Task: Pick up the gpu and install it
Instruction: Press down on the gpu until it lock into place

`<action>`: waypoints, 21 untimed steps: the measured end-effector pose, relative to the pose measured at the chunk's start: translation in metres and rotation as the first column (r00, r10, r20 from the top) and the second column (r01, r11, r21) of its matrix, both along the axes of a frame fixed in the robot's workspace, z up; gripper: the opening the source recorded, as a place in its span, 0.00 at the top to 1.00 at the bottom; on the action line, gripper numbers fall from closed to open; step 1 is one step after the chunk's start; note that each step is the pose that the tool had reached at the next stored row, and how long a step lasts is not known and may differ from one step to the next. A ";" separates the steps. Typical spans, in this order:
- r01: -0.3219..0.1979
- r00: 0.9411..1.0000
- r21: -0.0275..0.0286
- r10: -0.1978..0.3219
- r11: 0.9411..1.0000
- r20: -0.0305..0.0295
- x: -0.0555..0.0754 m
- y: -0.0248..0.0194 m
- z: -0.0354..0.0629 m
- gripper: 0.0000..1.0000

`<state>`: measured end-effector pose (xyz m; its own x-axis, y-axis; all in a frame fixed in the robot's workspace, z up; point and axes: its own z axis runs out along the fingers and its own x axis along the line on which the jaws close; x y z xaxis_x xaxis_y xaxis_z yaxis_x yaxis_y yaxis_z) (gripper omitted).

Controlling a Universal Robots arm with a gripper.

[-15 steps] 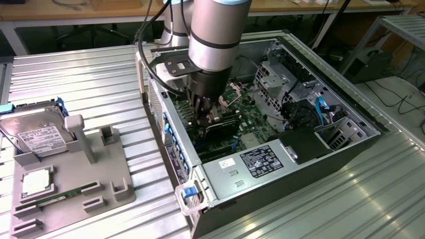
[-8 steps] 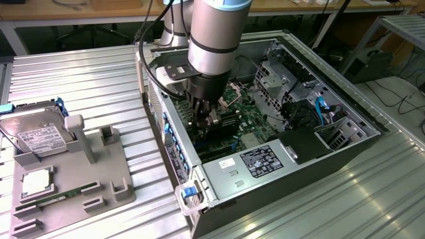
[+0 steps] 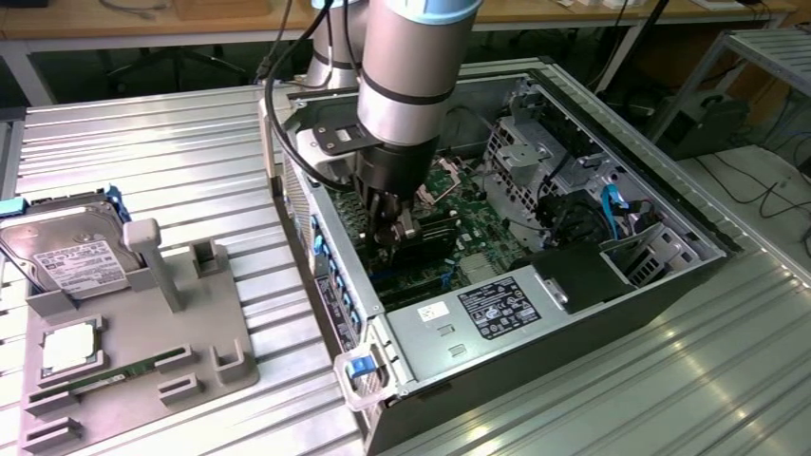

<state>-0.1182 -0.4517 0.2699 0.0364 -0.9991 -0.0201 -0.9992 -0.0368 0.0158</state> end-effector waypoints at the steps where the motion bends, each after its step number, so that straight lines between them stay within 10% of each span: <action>1: 0.000 1.000 0.000 0.000 1.000 -0.001 0.000 0.0000 -0.0003 0.89; 21: 0.000 1.000 0.000 0.000 1.000 -0.001 0.000 0.0002 0.0138 0.89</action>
